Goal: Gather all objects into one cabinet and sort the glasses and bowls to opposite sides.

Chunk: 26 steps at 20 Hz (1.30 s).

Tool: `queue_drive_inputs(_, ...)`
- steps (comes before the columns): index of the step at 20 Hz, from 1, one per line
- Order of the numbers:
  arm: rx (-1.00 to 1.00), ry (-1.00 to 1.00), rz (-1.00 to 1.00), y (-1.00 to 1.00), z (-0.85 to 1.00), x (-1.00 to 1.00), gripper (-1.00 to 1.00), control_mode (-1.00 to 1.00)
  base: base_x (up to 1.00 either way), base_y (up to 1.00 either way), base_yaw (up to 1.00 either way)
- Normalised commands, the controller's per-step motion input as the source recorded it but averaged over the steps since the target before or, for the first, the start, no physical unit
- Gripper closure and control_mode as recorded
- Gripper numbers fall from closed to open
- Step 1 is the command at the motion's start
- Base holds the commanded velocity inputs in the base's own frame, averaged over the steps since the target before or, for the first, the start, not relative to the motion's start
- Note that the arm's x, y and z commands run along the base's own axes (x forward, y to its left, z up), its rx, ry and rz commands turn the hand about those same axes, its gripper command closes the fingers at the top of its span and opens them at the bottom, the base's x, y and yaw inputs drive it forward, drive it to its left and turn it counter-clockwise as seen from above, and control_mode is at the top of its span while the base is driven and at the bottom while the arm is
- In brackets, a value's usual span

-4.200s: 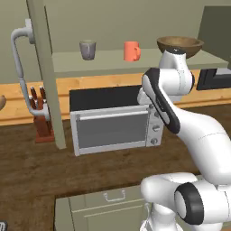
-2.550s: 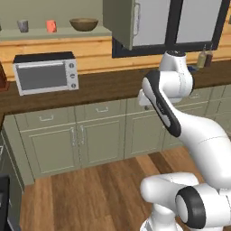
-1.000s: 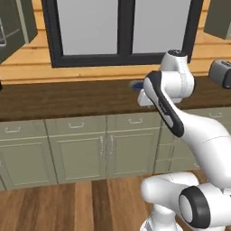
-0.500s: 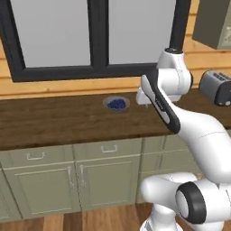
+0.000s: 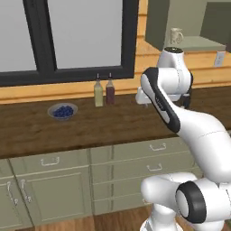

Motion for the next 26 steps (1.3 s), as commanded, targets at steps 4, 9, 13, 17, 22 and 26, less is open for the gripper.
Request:
queue_drive_inputs(4,0.0,0.0,0.0,0.0,0.0,0.0,-1.0,1.0,0.49,-1.0,-0.05)
queue_drive_inputs(9,0.0,0.0,0.0,0.0,0.0,0.0,-1.0,1.0,0.74,-0.73,0.0)
queue_drive_inputs(13,0.0,0.0,0.0,0.0,0.0,0.0,-1.0,1.0,1.0,-0.29,0.0)
queue_drive_inputs(17,0.0,0.0,0.0,0.0,0.0,0.0,-1.0,1.0,1.0,-0.23,0.0)
queue_drive_inputs(22,0.0,0.0,0.0,0.0,0.0,0.0,-1.0,1.0,0.94,-0.23,0.0)
queue_drive_inputs(26,0.0,0.0,0.0,0.0,0.0,0.0,-1.0,1.0,0.09,-0.02,0.0)
